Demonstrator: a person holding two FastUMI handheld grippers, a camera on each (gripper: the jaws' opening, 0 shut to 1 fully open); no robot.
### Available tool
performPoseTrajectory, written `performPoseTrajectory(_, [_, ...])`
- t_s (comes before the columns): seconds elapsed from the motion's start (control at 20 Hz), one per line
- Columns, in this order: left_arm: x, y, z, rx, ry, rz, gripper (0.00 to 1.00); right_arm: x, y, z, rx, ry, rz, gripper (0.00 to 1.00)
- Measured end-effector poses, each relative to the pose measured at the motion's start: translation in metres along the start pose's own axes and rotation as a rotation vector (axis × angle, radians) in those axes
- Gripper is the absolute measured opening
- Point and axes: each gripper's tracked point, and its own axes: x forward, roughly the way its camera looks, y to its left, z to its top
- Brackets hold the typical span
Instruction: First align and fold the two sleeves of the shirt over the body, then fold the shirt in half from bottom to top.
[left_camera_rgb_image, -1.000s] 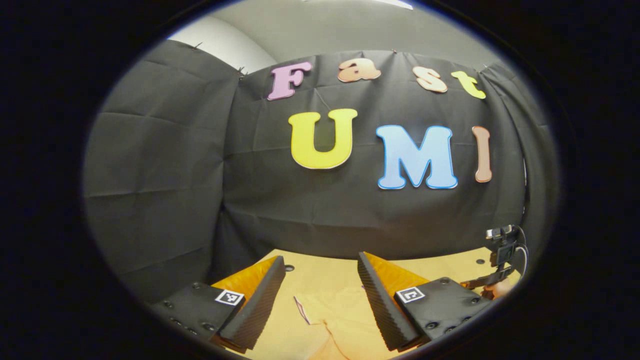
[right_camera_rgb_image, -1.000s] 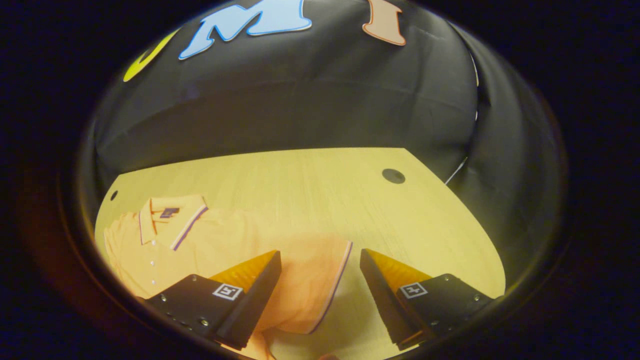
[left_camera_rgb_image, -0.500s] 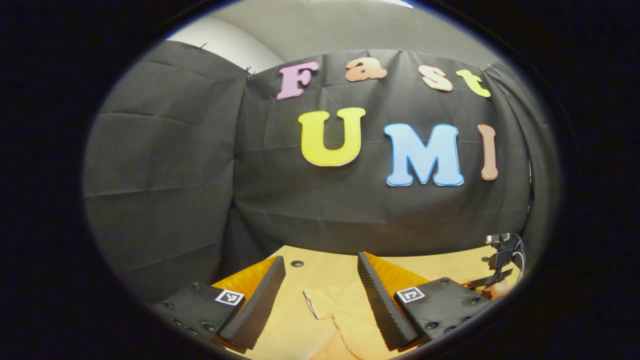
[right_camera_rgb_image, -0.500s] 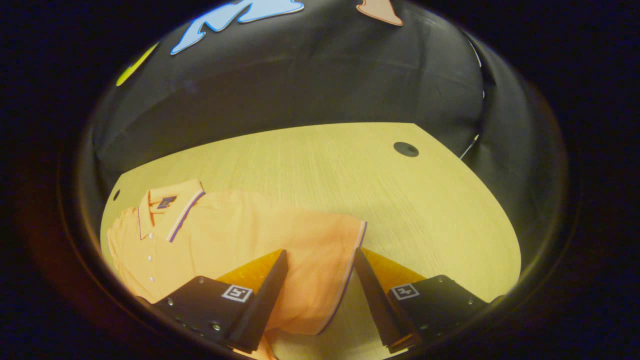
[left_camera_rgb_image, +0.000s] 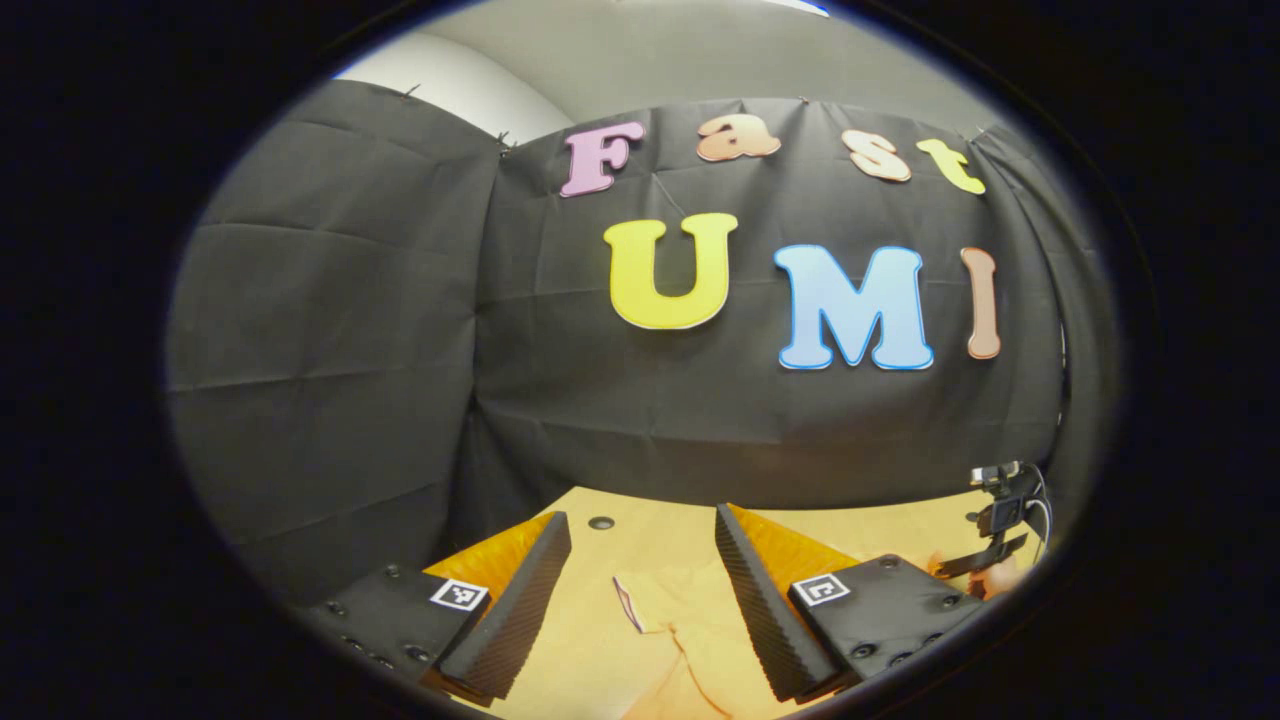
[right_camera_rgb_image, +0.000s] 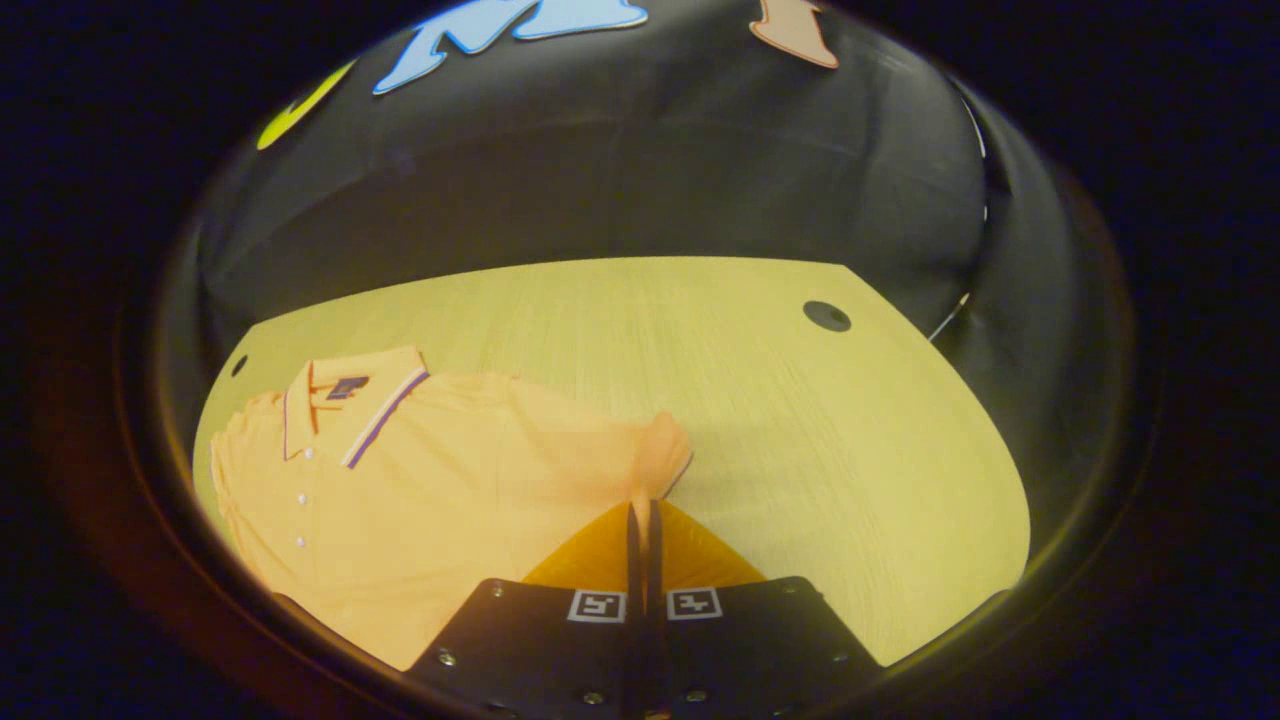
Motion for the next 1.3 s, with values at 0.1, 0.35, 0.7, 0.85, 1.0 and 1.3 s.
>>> performPoseTrajectory(0.1, [-0.002,0.001,-0.003,0.001,0.004,0.004,0.94,-0.009,0.008,0.009,-0.068,-0.034,0.008,0.01])
performPoseTrajectory(0.35, [-0.007,0.003,-0.004,-0.004,0.006,0.005,0.94,-0.032,0.039,0.033,-0.134,-0.100,0.082,0.00])
performPoseTrajectory(0.7, [-0.011,0.007,-0.004,0.000,0.001,0.013,0.94,-0.039,0.090,0.031,-0.172,-0.088,0.196,0.00])
performPoseTrajectory(0.85, [-0.014,0.012,-0.007,-0.004,0.005,0.027,0.94,-0.038,0.107,0.025,-0.214,-0.075,0.229,0.00])
performPoseTrajectory(1.0, [-0.016,0.018,-0.013,-0.014,0.015,0.040,0.94,-0.032,0.118,0.014,-0.279,-0.051,0.242,0.02])
performPoseTrajectory(1.3, [-0.013,0.025,-0.020,-0.026,0.026,0.061,0.95,-0.032,0.131,0.002,-0.329,-0.026,0.279,0.09])
